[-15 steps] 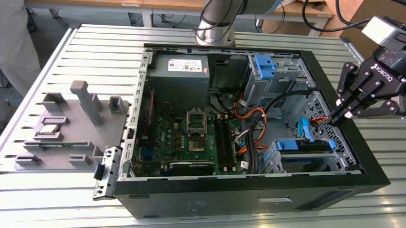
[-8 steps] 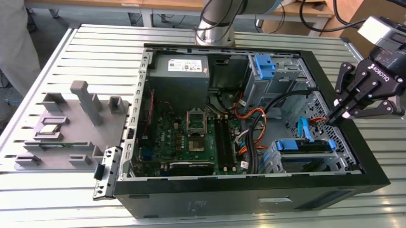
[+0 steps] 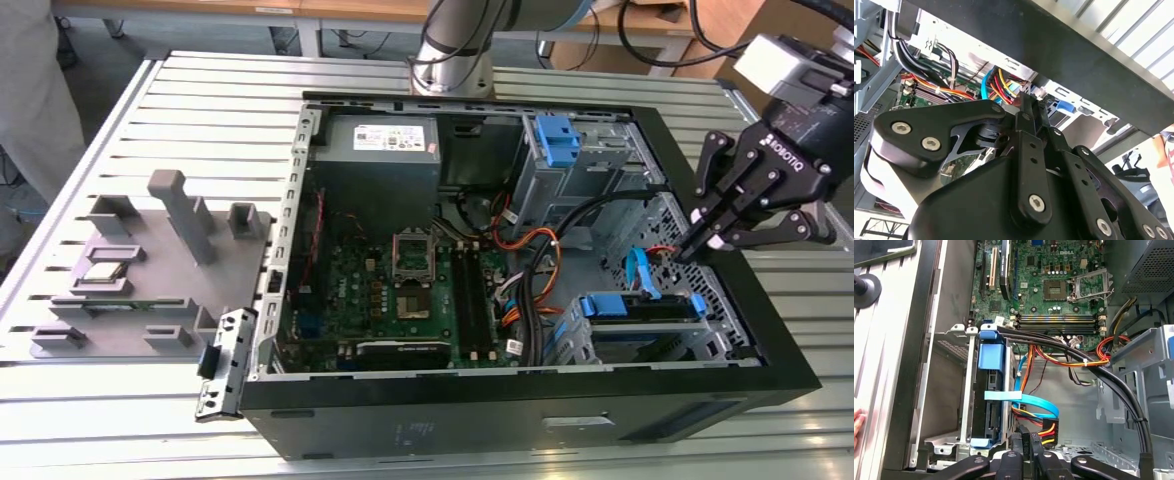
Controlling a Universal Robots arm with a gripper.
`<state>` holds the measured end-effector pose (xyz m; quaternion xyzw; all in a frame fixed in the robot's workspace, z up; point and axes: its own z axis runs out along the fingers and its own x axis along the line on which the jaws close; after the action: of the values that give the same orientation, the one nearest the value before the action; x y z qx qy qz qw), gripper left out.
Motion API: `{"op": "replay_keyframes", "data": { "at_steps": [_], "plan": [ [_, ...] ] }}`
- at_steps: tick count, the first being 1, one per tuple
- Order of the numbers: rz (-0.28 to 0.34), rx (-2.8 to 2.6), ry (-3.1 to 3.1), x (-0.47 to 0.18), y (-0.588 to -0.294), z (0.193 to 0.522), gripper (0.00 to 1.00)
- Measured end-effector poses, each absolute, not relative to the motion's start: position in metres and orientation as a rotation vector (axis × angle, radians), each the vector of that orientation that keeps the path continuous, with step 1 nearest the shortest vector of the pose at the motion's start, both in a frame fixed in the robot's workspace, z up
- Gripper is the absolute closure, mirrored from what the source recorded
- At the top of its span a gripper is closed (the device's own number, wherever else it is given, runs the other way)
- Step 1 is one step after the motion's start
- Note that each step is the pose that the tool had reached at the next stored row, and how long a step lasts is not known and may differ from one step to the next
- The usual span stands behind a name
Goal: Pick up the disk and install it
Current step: 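Insert the second disk wire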
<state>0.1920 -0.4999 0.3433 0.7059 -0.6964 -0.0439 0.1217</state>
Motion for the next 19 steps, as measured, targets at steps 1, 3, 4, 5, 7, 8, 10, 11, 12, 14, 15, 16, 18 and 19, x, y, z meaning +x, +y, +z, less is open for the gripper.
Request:
{"op": "replay_keyframes", "data": {
  "at_steps": [1,3,4,5,7,8,10,11,12,14,15,16,18,19],
  "plan": [
    [-0.129,2.061,-2.033,0.192,-0.5,0.344,0.82],
    [-0.129,2.061,-2.033,0.192,-0.5,0.348,0.82],
    [-0.129,2.061,-2.033,0.192,-0.5,0.35,0.82],
    [-0.129,2.061,-2.033,0.192,-0.5,0.352,0.82],
    [-0.128,2.061,-2.033,0.192,-0.5,0.355,0.82],
    [-0.129,2.061,-2.033,0.192,-0.5,0.355,0.82],
    [-0.127,2.062,-2.034,0.192,-0.5,0.355,0.82],
    [-0.124,2.063,-2.036,0.191,-0.501,0.355,0.82],
    [-0.119,2.066,-2.039,0.19,-0.501,0.355,0.82],
    [-0.104,2.073,-2.047,0.187,-0.502,0.355,0.82],
    [-0.094,2.077,-2.053,0.185,-0.502,0.355,0.82],
    [-0.075,2.085,-2.063,0.182,-0.503,0.355,0.82],
    [-0.057,2.093,-2.073,0.179,-0.504,0.355,0.82],
    [-0.049,2.097,-2.078,0.177,-0.504,0.355,0.82]
  ]
}}
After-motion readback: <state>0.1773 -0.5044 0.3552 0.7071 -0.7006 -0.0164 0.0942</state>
